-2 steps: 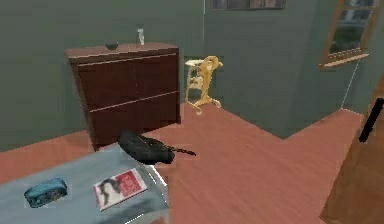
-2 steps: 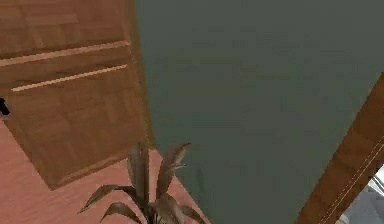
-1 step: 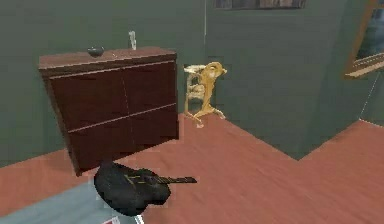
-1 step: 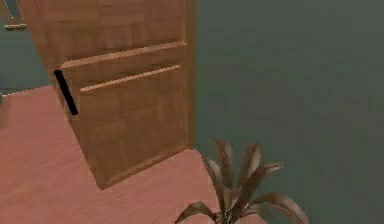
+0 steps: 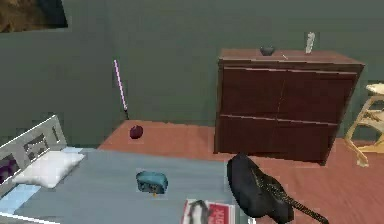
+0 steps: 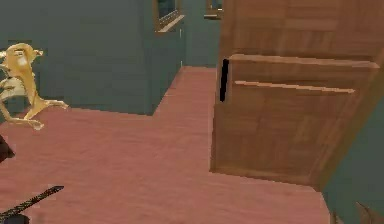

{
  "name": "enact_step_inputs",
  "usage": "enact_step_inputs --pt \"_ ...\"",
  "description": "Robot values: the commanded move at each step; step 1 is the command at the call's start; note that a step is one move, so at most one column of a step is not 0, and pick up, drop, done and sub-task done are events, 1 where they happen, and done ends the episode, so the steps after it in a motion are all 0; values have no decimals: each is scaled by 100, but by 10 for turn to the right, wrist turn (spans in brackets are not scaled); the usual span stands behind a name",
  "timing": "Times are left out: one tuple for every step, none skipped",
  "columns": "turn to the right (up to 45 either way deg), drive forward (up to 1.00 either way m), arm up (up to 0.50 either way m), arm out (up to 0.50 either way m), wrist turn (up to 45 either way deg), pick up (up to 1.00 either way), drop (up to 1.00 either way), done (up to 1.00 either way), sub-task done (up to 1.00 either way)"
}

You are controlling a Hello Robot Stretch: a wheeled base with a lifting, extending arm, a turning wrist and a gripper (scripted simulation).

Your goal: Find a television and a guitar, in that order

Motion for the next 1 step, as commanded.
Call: enact_step_inputs --pt "-450 0 0 0 0 0 0 0 0"
